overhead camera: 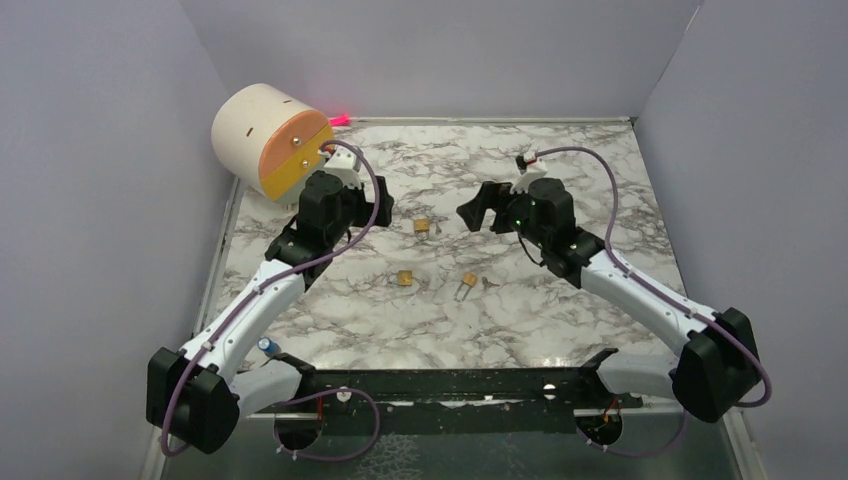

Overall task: Lock with the key
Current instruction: Reset both arms

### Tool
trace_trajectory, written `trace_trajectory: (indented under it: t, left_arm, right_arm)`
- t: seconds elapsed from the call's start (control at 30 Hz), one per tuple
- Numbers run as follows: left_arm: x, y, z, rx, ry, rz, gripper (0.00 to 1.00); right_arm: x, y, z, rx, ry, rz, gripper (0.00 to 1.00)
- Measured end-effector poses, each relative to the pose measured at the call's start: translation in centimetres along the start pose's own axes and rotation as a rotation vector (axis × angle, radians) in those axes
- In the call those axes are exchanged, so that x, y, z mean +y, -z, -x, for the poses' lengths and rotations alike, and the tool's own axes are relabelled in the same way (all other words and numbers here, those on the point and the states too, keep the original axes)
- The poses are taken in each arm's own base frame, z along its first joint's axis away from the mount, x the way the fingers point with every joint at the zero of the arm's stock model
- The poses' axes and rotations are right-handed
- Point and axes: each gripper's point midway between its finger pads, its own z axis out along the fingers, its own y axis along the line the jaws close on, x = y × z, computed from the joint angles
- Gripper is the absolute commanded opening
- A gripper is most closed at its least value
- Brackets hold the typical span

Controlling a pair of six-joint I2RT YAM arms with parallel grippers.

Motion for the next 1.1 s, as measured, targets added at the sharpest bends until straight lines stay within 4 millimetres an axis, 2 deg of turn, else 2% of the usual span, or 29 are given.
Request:
trace_trajectory:
  t: [0.13, 0.27, 0.37, 0.63, 1.1]
  left_arm:
    - [2.1, 0.8, 1.1, -0.032, 0.004, 0.054, 0.99]
    - [3.3, 1.5, 2.4, -0.071, 0.013, 0.083, 0.99]
    - [3.4, 1.5, 2.4, -0.073, 0.014, 0.086, 0.99]
    - [3.5, 1.5, 1.8, -0.061, 0.014, 0.088, 0.99]
    - [3.4, 1.4, 1.8, -0.063, 0.013, 0.081, 0.99]
  right_arm:
    - [-1.2, 1.8, 1.4, -0.091, -0.028, -0.074, 1.0]
    - [-2.1, 2.0, 1.0, -0.102, -0.042, -0.114, 1.0]
    - [-2.6, 1.9, 0.4, -0.087, -0.044, -0.131, 1.0]
    - [-2.8, 1.9, 0.4, -0.091, -0.044, -0.141, 1.0]
    - [-3.7, 1.5, -0.4, -0.069, -0.036, -0.182, 1.0]
